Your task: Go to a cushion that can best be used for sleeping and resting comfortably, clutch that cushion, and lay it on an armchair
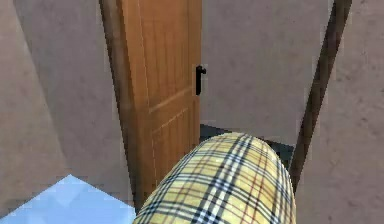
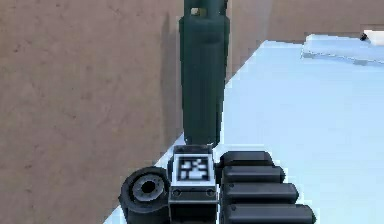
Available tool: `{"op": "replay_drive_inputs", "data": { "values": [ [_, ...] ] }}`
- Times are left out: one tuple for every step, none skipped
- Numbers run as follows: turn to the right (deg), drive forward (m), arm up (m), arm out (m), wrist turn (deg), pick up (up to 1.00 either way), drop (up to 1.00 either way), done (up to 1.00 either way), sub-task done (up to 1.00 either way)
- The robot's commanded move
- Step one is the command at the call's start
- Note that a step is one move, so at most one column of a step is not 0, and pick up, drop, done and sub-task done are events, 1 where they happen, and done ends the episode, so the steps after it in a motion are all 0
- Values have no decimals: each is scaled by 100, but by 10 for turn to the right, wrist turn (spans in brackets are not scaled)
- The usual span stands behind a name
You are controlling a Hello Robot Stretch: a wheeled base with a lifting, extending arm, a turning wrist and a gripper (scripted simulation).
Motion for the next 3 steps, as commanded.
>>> {"op": "replay_drive_inputs", "data": {
  "values": [
    [0, 70, 0, 0, 0, 0, 0, 0, 0],
    [300, 0, 0, 0, 0, 0, 0, 0, 0],
    [0, 5, 0, 0, 0, 0, 0, 0, 0]
  ]
}}
